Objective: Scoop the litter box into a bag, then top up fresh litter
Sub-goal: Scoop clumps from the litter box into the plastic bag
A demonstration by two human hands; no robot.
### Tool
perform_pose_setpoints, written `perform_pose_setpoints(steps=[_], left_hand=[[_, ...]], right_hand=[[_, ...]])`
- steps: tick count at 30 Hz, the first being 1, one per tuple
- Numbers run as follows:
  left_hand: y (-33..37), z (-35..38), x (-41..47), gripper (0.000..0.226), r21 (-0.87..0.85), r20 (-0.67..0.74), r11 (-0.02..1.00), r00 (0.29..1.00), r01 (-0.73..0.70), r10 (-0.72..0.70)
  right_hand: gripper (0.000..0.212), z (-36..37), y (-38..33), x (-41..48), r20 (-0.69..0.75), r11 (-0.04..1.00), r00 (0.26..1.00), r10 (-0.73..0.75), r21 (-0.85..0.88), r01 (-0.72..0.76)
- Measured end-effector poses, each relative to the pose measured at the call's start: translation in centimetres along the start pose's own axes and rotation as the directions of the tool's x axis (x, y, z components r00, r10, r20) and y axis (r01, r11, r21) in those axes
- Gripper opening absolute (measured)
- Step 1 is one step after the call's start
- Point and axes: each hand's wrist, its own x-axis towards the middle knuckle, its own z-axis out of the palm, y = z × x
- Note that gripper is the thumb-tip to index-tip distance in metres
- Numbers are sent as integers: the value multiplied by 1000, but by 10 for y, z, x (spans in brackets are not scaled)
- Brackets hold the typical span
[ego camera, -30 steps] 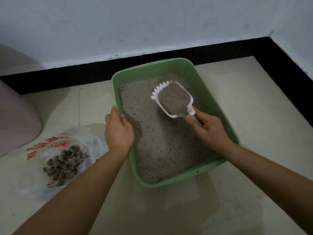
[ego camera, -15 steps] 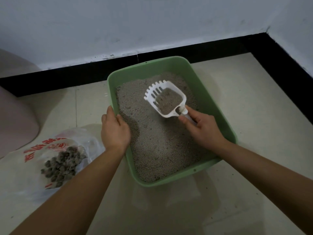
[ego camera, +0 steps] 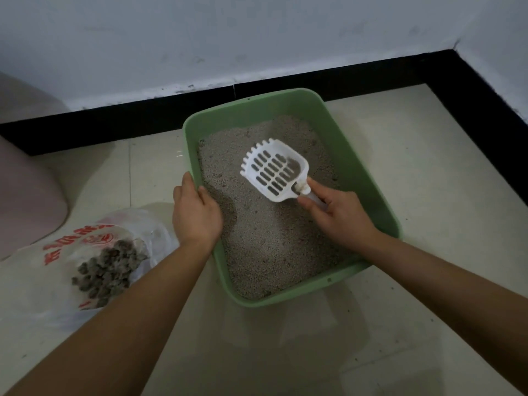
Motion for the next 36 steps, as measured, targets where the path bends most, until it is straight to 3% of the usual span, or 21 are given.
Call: perform_pose_setpoints(steps=[26,30,34,36], left_hand=[[2,1,1,46,58,-27,998,999,-19,21],[2,-2,2,46,90,29,995,999,-42,39],[-9,-33,17,38,83,216,965,950,-250,228],[-25,-69,34,36,208,306,889,891,-407,336]], right_hand=[[50,-2,-11,5,5,997,997,82,-13,-82],[45,-9,-26,12,14,995,996,90,-52,-89],[42,-11,-52,13,8,989,993,114,-93,-113],[37,-7,-72,11,16,993,995,94,-73,-92]])
